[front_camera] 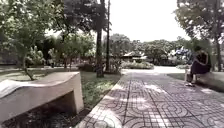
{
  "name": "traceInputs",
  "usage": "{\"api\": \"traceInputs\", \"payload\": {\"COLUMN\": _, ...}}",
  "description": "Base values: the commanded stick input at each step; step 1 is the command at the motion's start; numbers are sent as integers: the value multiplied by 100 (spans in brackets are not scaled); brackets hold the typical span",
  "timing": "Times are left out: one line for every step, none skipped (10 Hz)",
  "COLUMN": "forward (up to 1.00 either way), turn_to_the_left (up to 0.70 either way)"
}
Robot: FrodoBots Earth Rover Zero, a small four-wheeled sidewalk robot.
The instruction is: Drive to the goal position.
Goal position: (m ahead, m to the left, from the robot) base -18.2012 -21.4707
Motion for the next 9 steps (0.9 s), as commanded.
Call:
{"api": "traceInputs", "payload": {"forward": 30, "turn_to_the_left": -12}}
{"api": "traceInputs", "payload": {"forward": 70, "turn_to_the_left": -27}}
{"api": "traceInputs", "payload": {"forward": 70, "turn_to_the_left": -27}}
{"api": "traceInputs", "payload": {"forward": 70, "turn_to_the_left": -27}}
{"api": "traceInputs", "payload": {"forward": 70, "turn_to_the_left": -27}}
{"api": "traceInputs", "payload": {"forward": 70, "turn_to_the_left": -27}}
{"api": "traceInputs", "payload": {"forward": 70, "turn_to_the_left": -27}}
{"api": "traceInputs", "payload": {"forward": 70, "turn_to_the_left": -27}}
{"api": "traceInputs", "payload": {"forward": 70, "turn_to_the_left": -27}}
